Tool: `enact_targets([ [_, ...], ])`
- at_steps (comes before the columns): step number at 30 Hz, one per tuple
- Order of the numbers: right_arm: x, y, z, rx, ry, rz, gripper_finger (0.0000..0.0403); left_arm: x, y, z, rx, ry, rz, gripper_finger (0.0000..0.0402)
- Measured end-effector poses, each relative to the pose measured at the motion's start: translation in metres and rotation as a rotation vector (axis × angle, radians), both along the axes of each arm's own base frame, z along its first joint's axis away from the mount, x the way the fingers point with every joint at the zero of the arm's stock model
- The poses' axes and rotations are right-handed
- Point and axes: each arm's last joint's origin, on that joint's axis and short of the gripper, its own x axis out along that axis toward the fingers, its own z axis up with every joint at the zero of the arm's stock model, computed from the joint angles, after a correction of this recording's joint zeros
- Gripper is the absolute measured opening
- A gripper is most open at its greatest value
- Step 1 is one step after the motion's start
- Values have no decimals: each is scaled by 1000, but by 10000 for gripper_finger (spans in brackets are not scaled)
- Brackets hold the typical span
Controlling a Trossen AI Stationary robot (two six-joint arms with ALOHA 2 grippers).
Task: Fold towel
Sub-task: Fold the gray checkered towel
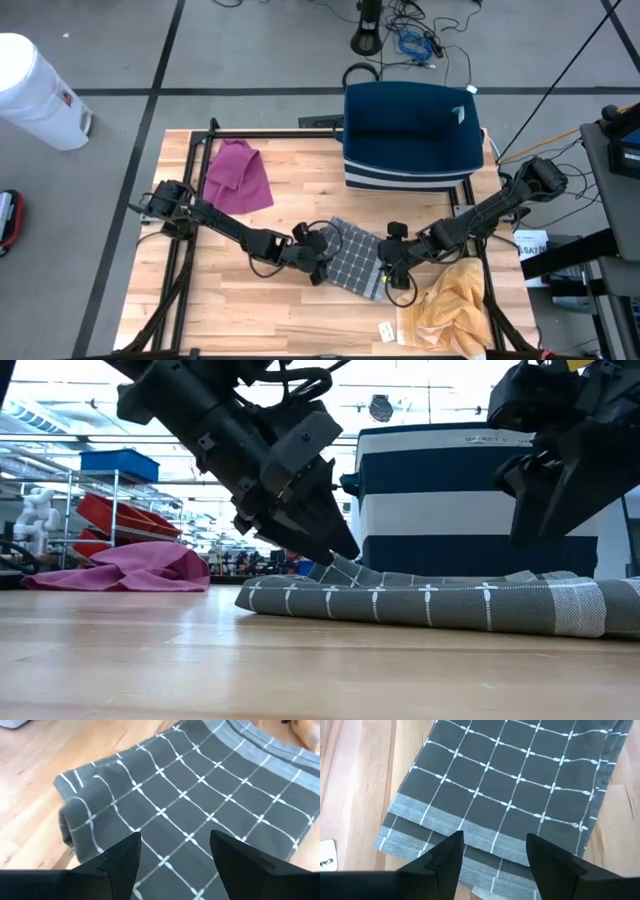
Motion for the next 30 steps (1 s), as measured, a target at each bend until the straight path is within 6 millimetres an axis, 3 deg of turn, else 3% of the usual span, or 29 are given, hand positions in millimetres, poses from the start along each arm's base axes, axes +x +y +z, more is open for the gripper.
enact_targets([
  [7, 0, 0, 0, -1, 1, 0, 203, 2, 10, 0, -7, 2, 31, 245],
  [19, -1, 4, -3, 71, 52, 62, 203, 2, 8, -1, -53, 16, -31, 245],
  [26, 9, 10, -27, 74, 115, 115, 203, 3, 27, -19, -89, 137, -9, 245],
  [30, 21, 13, -43, 73, 80, 137, 203, 2, 35, -20, -53, 161, 3, 245],
])
